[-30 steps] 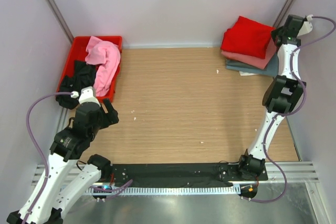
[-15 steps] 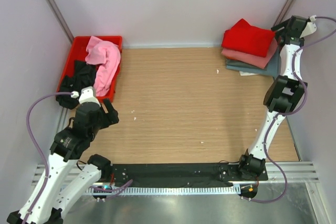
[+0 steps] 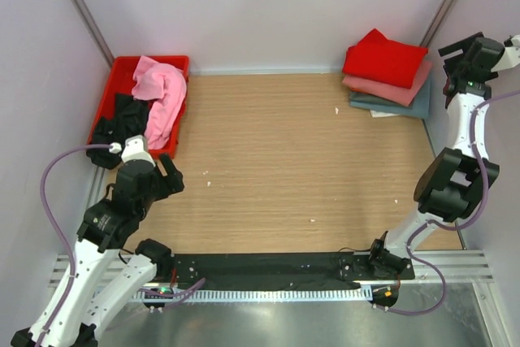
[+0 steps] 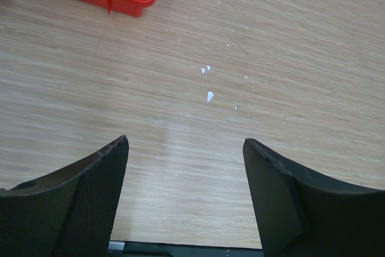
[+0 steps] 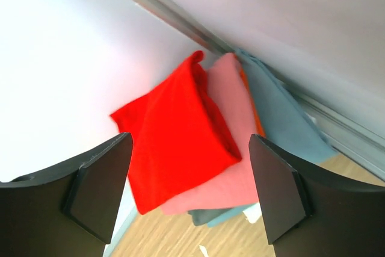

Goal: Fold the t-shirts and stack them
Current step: Neatly place the folded tshirt to the corner

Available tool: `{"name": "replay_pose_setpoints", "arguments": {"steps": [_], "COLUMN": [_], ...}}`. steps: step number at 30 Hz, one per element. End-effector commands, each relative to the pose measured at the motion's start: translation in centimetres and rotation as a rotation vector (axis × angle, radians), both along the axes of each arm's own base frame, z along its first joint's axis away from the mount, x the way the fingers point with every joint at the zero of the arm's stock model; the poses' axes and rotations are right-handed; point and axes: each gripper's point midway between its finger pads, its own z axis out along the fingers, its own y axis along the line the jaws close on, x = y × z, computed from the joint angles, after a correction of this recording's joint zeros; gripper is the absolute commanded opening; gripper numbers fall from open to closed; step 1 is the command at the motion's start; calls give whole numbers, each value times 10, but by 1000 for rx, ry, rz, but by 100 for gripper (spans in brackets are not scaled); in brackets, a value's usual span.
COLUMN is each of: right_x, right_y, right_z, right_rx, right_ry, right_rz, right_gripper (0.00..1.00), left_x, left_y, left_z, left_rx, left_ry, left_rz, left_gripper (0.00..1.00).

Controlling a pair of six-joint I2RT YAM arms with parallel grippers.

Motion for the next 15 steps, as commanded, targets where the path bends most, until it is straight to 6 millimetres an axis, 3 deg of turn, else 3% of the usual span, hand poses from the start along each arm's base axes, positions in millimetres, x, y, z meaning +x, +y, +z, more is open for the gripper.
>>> {"name": "replay_pose_setpoints", "arguments": {"steps": [1, 2, 4, 5, 15], "right_x": [30, 37, 47, 54, 92], "right_y": [20, 24, 27, 26, 33], "right_z": [-30, -42, -44, -61, -96], "right_rx": [41, 54, 53, 68, 61], "right_ry": [-28, -18, -24, -1, 37], "right_rz": [140, 173, 214, 228, 318], "right_gripper": [83, 83, 84, 84, 86], "left_x": [3, 3, 2, 2, 3], "left_y": [-1, -1, 0, 0, 0], "left_z": [12, 12, 14, 15, 12], "left_rx": [-40, -42, -48, -47, -42], "left_ry": [-67, -73, -84, -87, -72], "left_rz": [9, 9, 9, 10, 13], "left_gripper": [78, 78, 79, 79, 78]}}
